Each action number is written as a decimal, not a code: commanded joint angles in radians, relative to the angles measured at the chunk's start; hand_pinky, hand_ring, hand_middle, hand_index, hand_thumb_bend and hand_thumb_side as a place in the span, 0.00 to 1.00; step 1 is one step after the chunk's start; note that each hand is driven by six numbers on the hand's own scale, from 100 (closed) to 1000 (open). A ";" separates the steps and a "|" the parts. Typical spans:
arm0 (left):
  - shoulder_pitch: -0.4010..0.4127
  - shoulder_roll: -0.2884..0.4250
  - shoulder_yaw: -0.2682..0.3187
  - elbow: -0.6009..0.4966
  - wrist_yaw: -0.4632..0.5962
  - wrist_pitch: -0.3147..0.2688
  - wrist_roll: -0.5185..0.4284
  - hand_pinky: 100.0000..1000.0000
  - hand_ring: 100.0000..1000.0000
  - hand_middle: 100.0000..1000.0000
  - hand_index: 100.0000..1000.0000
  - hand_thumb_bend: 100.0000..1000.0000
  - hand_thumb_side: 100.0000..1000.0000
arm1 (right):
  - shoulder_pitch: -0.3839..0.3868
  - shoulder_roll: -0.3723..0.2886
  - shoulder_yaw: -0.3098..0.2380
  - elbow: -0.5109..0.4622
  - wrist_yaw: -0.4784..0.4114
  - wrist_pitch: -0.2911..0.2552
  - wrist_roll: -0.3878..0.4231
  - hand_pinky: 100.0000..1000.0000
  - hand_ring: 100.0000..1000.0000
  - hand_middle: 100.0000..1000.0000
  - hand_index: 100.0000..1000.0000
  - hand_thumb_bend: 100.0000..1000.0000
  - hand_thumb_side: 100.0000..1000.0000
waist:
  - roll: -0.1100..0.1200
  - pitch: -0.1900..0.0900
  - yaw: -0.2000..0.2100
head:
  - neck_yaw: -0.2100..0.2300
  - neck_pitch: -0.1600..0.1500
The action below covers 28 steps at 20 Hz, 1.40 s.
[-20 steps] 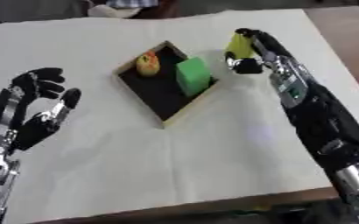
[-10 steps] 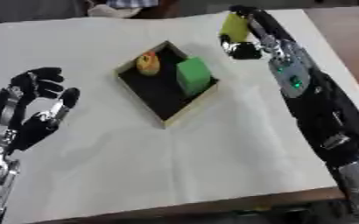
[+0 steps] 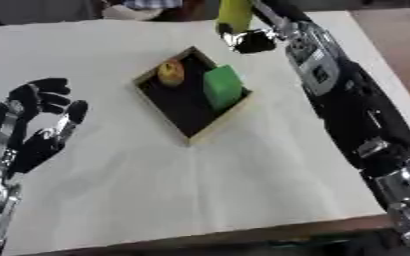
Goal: Pick up objects on the table and place them in the box.
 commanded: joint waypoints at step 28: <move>0.000 -0.001 0.023 -0.014 0.003 -0.003 0.017 0.62 0.62 0.61 0.76 0.46 0.64 | -0.003 0.074 0.079 0.054 0.262 -0.195 0.172 0.90 0.94 0.94 0.99 0.15 0.53 | -0.018 -0.032 0.004 | -0.007 0.005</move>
